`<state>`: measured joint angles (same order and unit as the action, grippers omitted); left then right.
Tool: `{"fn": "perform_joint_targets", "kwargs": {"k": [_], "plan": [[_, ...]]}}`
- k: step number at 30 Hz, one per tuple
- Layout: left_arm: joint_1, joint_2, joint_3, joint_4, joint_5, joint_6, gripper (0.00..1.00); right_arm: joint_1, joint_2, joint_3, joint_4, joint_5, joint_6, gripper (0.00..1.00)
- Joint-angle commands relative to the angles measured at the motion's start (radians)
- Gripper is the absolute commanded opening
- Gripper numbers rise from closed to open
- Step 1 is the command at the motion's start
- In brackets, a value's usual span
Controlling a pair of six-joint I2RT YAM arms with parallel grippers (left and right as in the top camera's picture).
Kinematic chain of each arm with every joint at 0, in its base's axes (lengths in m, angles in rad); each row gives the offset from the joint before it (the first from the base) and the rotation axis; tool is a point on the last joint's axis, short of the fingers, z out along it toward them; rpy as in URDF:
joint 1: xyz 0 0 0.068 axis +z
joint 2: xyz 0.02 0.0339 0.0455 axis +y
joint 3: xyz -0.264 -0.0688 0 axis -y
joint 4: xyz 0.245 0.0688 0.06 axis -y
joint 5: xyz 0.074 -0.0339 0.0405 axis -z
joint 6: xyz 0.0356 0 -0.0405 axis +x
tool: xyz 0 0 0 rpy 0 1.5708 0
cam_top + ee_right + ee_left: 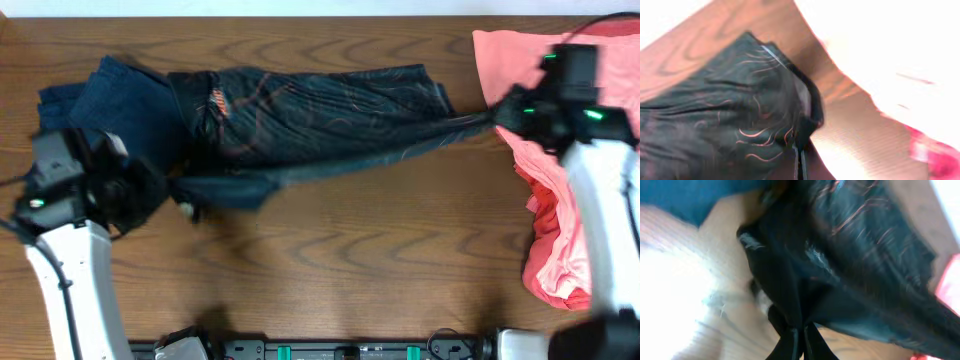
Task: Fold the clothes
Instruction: 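Lift the black shirt with both grippers, shake it, lay it flat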
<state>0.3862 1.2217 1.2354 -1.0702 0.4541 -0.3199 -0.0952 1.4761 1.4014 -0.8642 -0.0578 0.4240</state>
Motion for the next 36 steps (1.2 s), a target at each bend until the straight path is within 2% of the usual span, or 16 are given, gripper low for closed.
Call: {"fn": "perform_joint_targets", "kwargs": {"k": [1,9,13,20,26,29,32,36], "plan": [[0.005,-0.008,0.191,-0.052,0.049,0.04,0.06,-0.05,-0.095,0.053,-0.069,0.004,-0.088,0.01],[0.005,-0.008,0.617,-0.132,0.127,0.053,0.06,-0.137,-0.301,0.218,-0.148,0.006,-0.151,0.01],[0.005,-0.01,0.756,-0.137,0.126,0.053,0.06,-0.176,-0.334,0.273,-0.156,0.006,-0.153,0.01],[0.005,0.027,0.773,-0.148,0.141,0.046,0.06,-0.192,-0.28,0.292,-0.178,0.004,-0.206,0.01],[-0.076,0.193,0.761,-0.133,0.156,0.054,0.06,-0.172,-0.108,0.292,-0.162,-0.06,-0.235,0.01],[-0.153,0.317,0.761,-0.062,0.156,0.098,0.06,-0.148,-0.005,0.292,-0.075,-0.082,-0.238,0.01],[-0.216,0.454,0.761,0.08,0.131,0.14,0.06,-0.121,0.106,0.293,0.093,-0.115,-0.229,0.01],[-0.241,0.577,0.77,0.319,0.095,0.14,0.06,-0.114,0.169,0.304,0.311,-0.12,-0.115,0.01]]}}
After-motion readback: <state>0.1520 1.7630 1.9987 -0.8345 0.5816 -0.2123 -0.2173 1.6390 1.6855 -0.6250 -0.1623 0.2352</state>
